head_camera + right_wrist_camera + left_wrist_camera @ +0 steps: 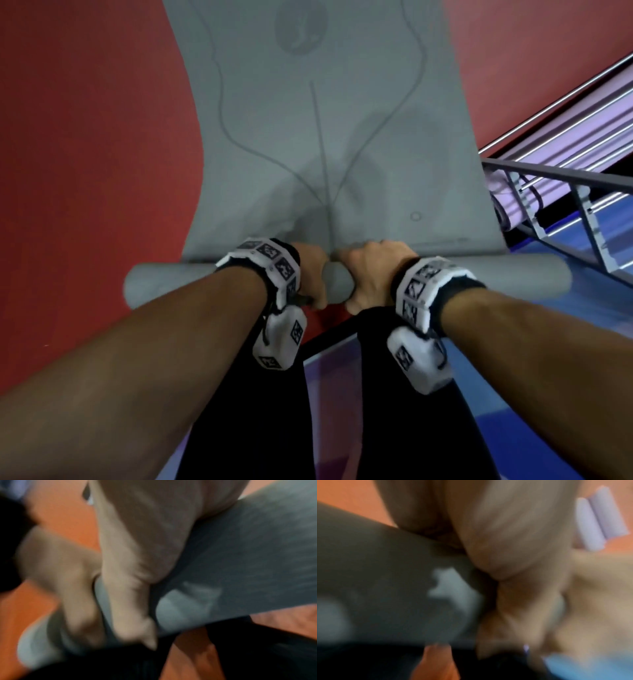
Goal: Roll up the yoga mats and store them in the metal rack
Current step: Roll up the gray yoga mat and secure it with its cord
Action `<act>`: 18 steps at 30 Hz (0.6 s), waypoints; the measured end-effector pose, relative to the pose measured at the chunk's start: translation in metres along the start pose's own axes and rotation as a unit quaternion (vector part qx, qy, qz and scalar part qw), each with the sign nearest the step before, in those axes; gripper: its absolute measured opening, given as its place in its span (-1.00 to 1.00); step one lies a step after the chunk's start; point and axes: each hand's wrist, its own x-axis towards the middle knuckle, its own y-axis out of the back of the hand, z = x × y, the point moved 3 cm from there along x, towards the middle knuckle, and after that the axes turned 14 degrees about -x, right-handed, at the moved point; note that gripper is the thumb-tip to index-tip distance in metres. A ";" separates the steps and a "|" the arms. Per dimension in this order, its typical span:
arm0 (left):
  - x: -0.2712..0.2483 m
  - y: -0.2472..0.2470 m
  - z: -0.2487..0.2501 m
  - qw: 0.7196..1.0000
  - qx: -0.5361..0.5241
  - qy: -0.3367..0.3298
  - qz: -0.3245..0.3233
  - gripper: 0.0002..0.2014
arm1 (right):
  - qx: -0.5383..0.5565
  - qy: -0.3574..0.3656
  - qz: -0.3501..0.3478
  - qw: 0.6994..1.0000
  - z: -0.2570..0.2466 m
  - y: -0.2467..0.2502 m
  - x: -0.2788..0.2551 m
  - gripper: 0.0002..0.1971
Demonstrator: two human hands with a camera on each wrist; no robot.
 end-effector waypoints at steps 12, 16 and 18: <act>-0.004 0.052 -0.005 0.997 -0.006 -0.026 0.070 -0.49 | -0.037 -0.019 0.047 0.998 0.009 0.048 0.022 -0.38; -0.013 0.054 -0.007 0.987 0.020 -0.059 0.150 -0.12 | 0.082 -0.003 -0.077 0.994 0.023 0.070 0.036 -0.53; -0.011 0.063 -0.012 0.989 0.009 -0.031 0.143 -0.32 | 0.076 0.002 -0.039 0.996 0.018 0.078 0.040 -0.46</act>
